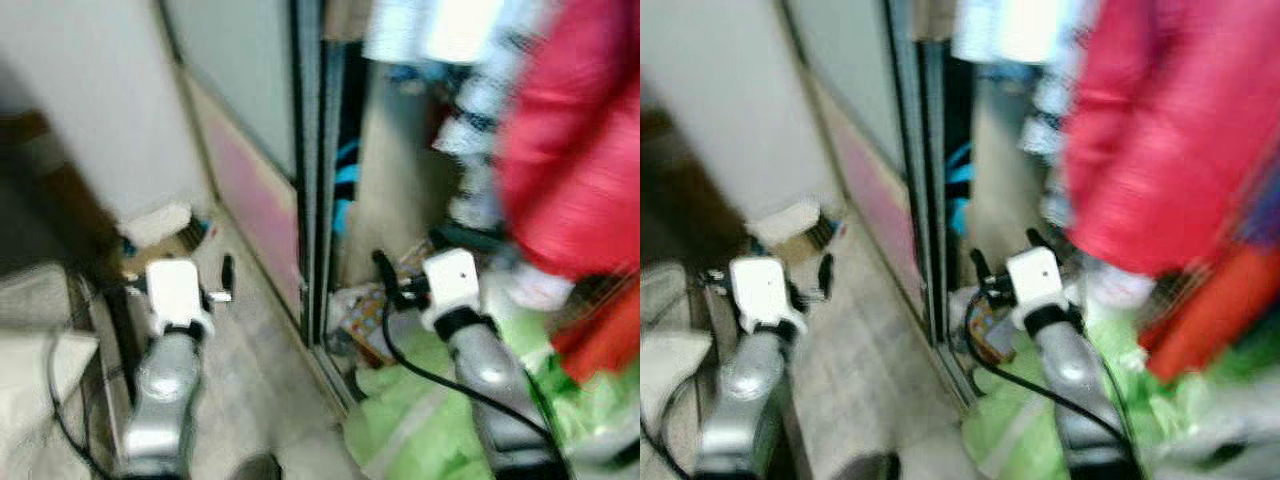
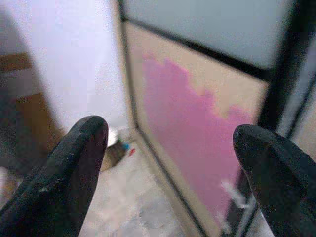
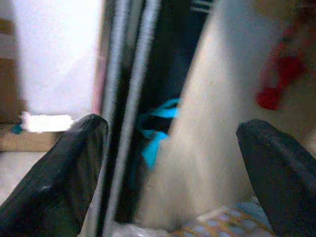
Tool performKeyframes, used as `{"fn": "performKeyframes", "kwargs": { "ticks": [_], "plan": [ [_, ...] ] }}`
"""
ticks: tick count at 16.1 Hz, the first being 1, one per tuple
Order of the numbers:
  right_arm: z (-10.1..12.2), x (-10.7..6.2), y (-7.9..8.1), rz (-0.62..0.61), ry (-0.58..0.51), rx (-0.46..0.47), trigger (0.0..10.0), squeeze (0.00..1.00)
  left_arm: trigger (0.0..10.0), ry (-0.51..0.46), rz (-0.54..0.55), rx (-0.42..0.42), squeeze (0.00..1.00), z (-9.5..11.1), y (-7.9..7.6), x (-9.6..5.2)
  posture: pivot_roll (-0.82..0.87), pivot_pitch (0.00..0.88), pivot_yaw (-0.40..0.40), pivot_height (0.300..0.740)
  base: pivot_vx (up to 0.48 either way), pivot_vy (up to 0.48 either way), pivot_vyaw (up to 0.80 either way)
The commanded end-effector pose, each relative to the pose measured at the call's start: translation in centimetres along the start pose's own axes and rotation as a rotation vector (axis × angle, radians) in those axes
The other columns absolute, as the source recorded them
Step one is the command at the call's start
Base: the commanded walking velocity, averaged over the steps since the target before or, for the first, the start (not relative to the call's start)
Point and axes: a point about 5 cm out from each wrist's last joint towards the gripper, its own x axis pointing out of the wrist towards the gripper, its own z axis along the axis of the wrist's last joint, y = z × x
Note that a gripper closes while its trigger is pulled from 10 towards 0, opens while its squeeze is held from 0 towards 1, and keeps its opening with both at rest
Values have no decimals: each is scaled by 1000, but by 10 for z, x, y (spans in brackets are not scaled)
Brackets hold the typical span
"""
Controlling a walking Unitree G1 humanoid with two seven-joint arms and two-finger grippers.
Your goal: Clean up the room
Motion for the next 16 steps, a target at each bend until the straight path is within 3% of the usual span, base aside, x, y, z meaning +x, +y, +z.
{"fn": "performKeyframes", "kwargs": {
  "ticks": [1, 3, 10, 13, 16],
  "plan": [
    [-2, -1, -1, -8, 11, -9, 10000, 0, 10000, 7, 3, 10, 0, 0, 0, 0, 40, 0, 1, 740, 0, 0, 800],
    [-2, 2, -3, -9, 10, -7, 10000, 0, 10000, 8, 1, 9, 0, 0, -1, 0, 43, 0, -4, 740, 0, 0, 800],
    [3, 25, 3, 71, -10, 12, 10000, 0, 10000, -3, 107, -27, 0, -1, 1, -9, 117, 0, -104, 740, 0, 0, 0],
    [5, 28, 5, 71, -22, 17, 10000, 0, 10000, -32, 78, 8, 0, 4, -5, -6, 114, 0, -102, 740, 0, 0, 0],
    [8, 28, 6, 31, -45, 30, 10000, 0, 10000, -66, 46, 35, 0, 17, -10, 6, 102, 0, -50, 740, 0, 0, 0]
  ]
}}
